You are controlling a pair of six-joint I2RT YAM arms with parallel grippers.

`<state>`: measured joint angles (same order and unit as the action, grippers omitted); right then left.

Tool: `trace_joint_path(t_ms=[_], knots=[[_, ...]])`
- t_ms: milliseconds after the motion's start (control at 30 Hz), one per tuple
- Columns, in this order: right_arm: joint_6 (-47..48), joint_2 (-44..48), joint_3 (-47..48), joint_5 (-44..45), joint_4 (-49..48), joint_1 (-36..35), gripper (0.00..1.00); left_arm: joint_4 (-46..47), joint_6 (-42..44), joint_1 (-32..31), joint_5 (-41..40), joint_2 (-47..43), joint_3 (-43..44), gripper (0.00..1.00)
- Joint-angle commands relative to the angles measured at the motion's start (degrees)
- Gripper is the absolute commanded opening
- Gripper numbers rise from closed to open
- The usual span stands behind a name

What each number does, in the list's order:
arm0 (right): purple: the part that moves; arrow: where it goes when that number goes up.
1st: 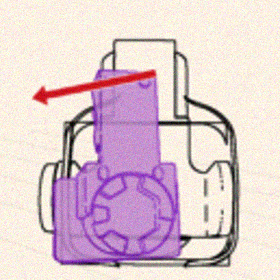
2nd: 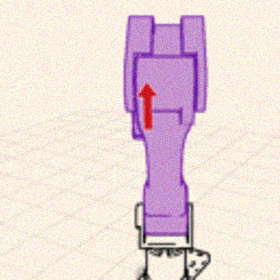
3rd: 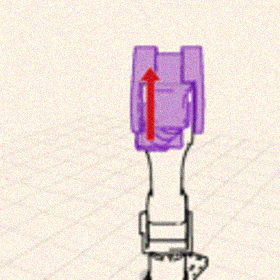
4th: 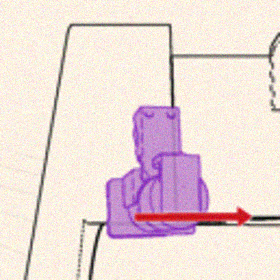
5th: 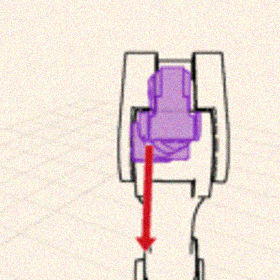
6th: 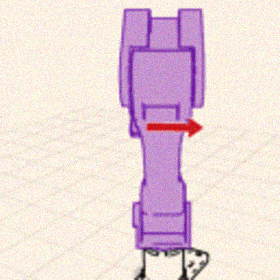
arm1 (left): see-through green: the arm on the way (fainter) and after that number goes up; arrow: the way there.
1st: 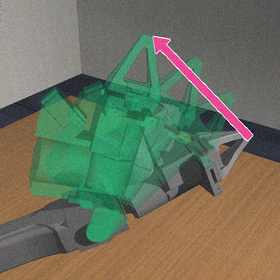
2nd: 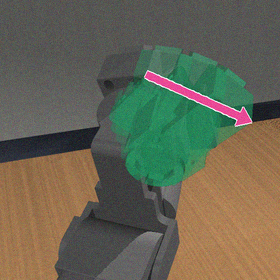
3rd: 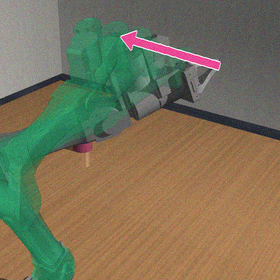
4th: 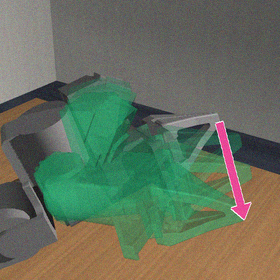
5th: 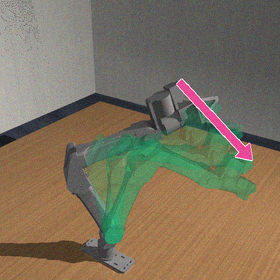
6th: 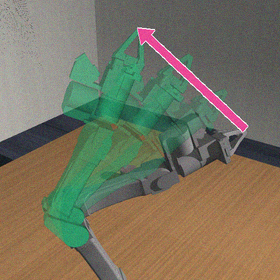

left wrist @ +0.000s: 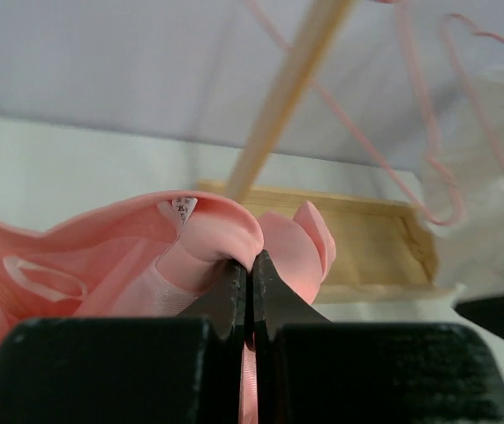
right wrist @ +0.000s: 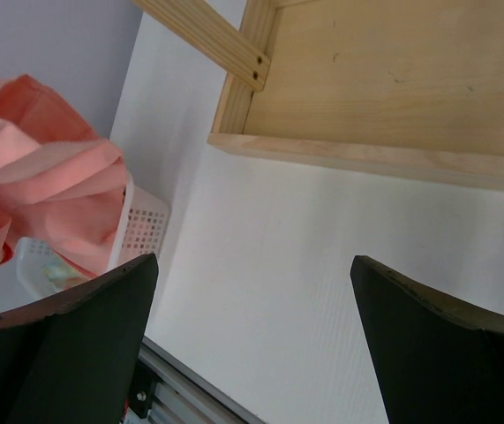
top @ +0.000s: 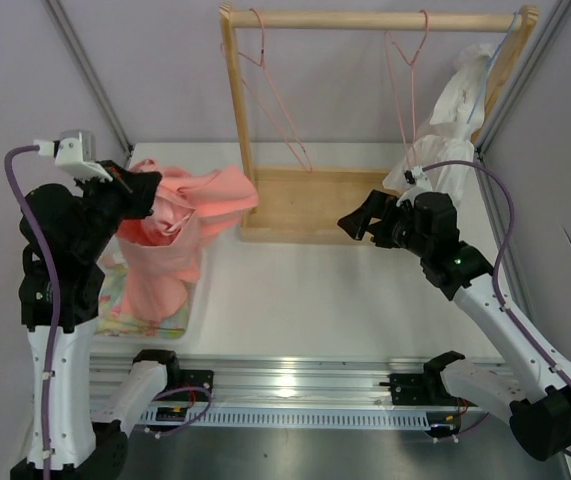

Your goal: Place the skirt on the hanger

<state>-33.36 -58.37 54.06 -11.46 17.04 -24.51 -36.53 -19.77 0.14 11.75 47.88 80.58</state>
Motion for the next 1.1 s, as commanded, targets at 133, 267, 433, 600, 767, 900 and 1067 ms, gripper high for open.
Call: trace_joint_path(t_ms=[133, 267, 433, 600, 767, 900, 1067], knots=[[1.11, 0.71, 5.17, 2.15, 1.07, 0.25, 0.99, 9.81, 5.53, -19.90, 0.49, 3.18, 7.05, 0.00], [0.76, 0.89, 6.05, 2.85, 1.95, 0.25, 0.99, 10.34, 6.06, -28.51, -6.64, 5.38, 5.83, 0.00], [0.49, 1.77, 5.79, 4.16, 3.35, 0.25, 0.99, 15.87, 2.99, -41.08, -19.45, 6.00, -5.06, 0.00], [0.67, 3.34, 5.00, 5.92, 5.81, 0.25, 0.99, 23.60, -5.71, -49.16, -31.67, 8.28, -16.84, 0.00], [0.23, 4.75, 3.95, 6.72, 7.13, 0.25, 0.99, 29.05, -8.78, -54.81, -39.61, 16.87, -19.05, 0.00], [-0.21, 4.84, 2.37, 6.10, 8.01, -0.01, 0.99, 30.29, -11.43, -54.81, -39.70, 22.34, -20.02, 0.00], [-0.30, 5.02, -0.62, 7.51, 8.19, -2.11, 0.99, 29.24, -12.48, -54.72, -36.97, 27.44, -22.30, 0.04]])
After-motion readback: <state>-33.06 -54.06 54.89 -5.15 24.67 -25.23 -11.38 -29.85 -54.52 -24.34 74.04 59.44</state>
